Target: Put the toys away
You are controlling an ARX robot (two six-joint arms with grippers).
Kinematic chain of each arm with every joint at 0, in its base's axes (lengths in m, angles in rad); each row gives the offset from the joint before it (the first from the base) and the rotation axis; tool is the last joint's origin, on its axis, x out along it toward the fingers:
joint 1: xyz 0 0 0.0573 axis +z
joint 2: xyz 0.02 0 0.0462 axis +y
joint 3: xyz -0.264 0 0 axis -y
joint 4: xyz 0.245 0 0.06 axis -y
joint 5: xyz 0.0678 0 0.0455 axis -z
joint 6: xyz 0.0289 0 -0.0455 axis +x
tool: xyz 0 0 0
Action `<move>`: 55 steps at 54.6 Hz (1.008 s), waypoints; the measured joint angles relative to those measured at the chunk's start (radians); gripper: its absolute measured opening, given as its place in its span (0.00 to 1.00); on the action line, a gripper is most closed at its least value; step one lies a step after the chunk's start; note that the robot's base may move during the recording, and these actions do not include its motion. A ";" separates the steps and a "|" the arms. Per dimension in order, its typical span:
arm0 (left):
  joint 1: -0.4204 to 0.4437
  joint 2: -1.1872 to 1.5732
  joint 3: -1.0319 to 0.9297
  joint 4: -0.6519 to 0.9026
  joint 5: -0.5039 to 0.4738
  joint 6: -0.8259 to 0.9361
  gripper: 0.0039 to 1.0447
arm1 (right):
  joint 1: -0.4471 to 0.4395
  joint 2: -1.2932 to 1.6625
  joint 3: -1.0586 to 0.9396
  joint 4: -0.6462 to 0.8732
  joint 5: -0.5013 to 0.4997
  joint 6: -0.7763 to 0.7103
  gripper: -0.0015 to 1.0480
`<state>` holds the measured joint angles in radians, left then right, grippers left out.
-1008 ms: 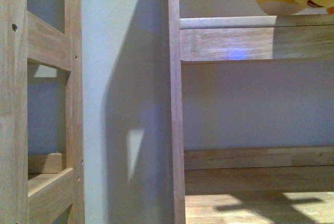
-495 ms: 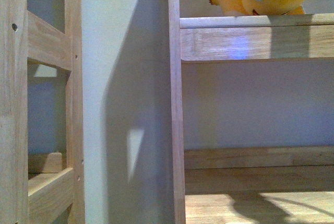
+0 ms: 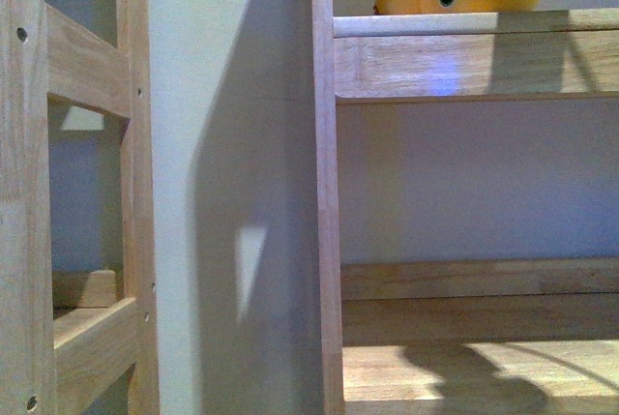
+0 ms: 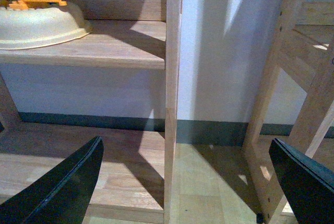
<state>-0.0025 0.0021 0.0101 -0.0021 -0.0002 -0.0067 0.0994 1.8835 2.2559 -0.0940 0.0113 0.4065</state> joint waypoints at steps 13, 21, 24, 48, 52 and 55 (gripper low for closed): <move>0.000 0.000 0.000 0.000 0.000 0.000 0.94 | -0.001 0.000 0.000 -0.015 0.016 -0.013 0.58; 0.000 0.000 0.000 0.000 0.000 0.000 0.94 | -0.006 -0.002 -0.001 -0.018 0.034 -0.030 0.80; 0.000 0.000 0.000 0.000 0.000 0.000 0.94 | -0.006 -0.003 -0.001 -0.018 0.038 -0.038 0.87; 0.000 0.000 0.000 0.000 0.000 0.000 0.94 | 0.008 -0.080 -0.078 0.106 0.067 -0.126 0.94; 0.000 0.000 0.000 0.000 0.000 0.000 0.94 | 0.008 -0.103 -0.099 0.134 0.076 -0.137 0.94; 0.000 0.000 0.000 0.000 0.000 0.000 0.94 | 0.007 -0.133 -0.127 0.163 0.088 -0.142 0.94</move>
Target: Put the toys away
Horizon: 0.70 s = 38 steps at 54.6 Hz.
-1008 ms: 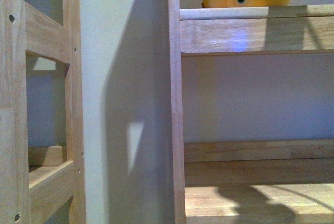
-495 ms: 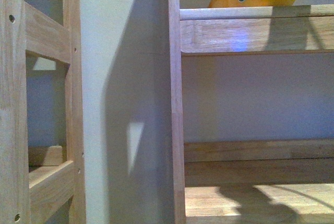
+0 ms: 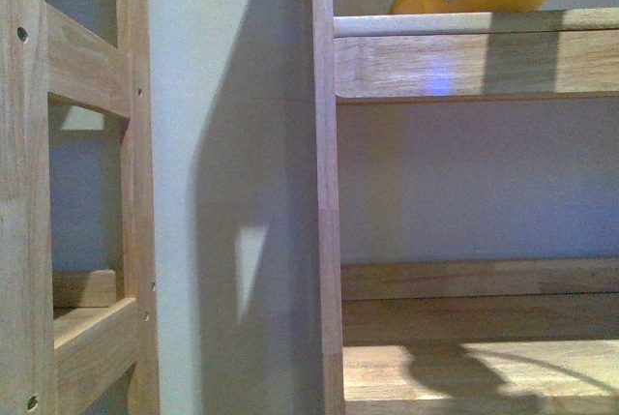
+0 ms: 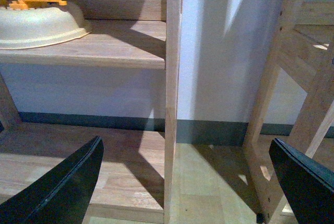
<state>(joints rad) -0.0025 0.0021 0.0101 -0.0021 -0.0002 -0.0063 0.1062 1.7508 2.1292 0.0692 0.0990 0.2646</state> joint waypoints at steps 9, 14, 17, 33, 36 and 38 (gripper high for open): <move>0.000 0.000 0.000 0.000 0.000 0.000 0.94 | -0.020 -0.128 -0.154 0.104 0.043 -0.022 0.94; 0.000 0.000 0.000 0.000 0.000 0.000 0.94 | -0.043 -0.234 -0.289 0.159 0.074 -0.034 0.94; 0.000 0.000 0.000 0.000 0.000 0.000 0.94 | -0.056 -0.293 -0.364 0.190 0.091 -0.049 0.94; 0.000 0.000 0.000 0.000 0.000 0.000 0.94 | -0.154 -0.701 -0.813 0.152 0.039 -0.044 0.94; 0.000 0.000 0.000 0.000 0.000 0.000 0.94 | -0.172 -0.784 -0.895 0.127 0.021 -0.043 0.94; 0.000 0.000 0.000 0.000 0.000 0.000 0.94 | -0.185 -0.829 -0.938 0.112 0.001 -0.037 0.94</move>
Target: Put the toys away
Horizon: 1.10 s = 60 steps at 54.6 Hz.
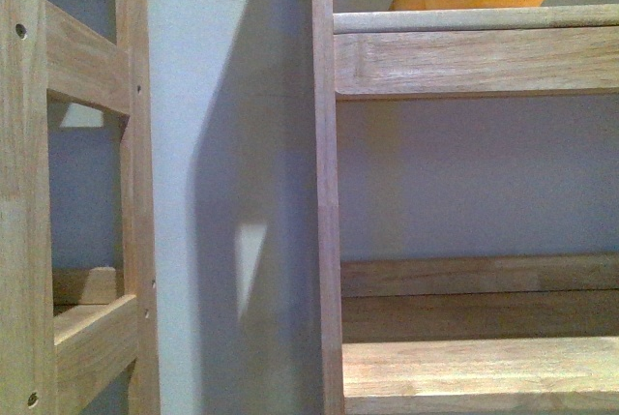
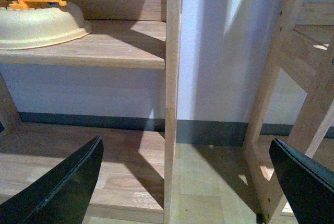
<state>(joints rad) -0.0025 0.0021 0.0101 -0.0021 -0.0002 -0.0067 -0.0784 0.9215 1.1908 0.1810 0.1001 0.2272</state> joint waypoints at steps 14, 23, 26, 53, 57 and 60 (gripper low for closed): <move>0.000 0.000 0.000 0.000 0.000 0.000 0.94 | -0.021 -0.403 -0.409 -0.147 -0.066 0.063 0.94; 0.000 0.000 0.000 0.000 0.000 0.000 0.94 | 0.151 -0.530 -0.592 -0.121 0.059 0.060 0.94; 0.000 0.000 0.000 0.000 0.000 0.000 0.94 | 0.211 -0.558 -0.653 -0.102 0.100 0.044 0.94; 0.000 0.000 0.000 0.000 0.000 0.000 0.94 | 0.278 -0.705 -0.930 -0.123 0.139 0.019 0.94; 0.000 0.000 0.000 0.000 0.000 0.000 0.94 | 0.277 -0.708 -0.931 -0.123 0.139 0.019 0.94; 0.000 0.000 0.000 0.000 0.000 0.000 0.94 | 0.277 -0.708 -0.931 -0.123 0.139 0.019 0.94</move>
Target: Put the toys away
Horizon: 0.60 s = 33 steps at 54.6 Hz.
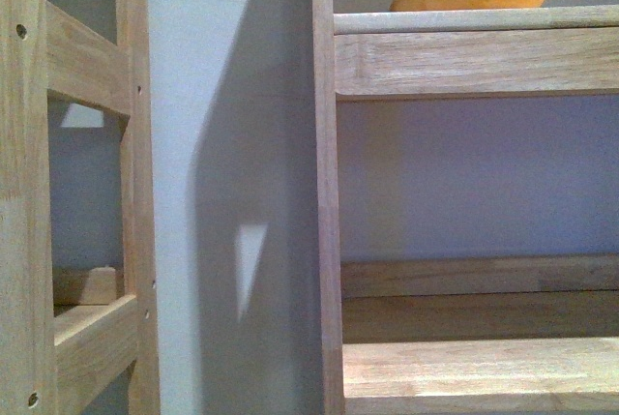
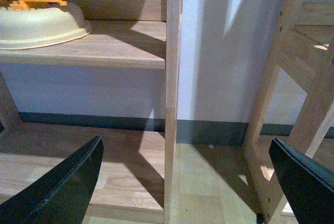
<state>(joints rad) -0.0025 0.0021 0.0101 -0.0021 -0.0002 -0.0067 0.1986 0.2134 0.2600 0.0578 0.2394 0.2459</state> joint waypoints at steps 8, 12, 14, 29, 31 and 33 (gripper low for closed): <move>0.000 0.000 0.000 0.000 0.000 0.000 0.94 | -0.053 -0.008 0.005 -0.112 -0.119 -0.124 0.79; 0.000 0.000 0.000 0.000 0.000 0.000 0.94 | -0.151 -0.027 -0.021 -0.116 -0.222 -0.180 0.68; 0.000 0.000 0.000 0.000 0.000 0.000 0.94 | -0.174 -0.036 -0.032 -0.115 -0.225 -0.193 0.63; 0.000 0.000 0.000 0.000 0.000 0.000 0.94 | -0.194 -0.089 -0.113 -0.090 -0.237 -0.233 0.23; 0.000 0.000 0.000 0.000 0.000 0.000 0.94 | -0.195 -0.095 -0.123 -0.086 -0.237 -0.236 0.17; 0.000 0.000 0.000 0.000 0.000 0.000 0.94 | -0.195 -0.101 -0.130 -0.084 -0.237 -0.237 0.12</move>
<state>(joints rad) -0.0025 0.0021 0.0101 -0.0021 0.0002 -0.0067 0.0040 0.1127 0.1303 -0.0265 0.0025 0.0093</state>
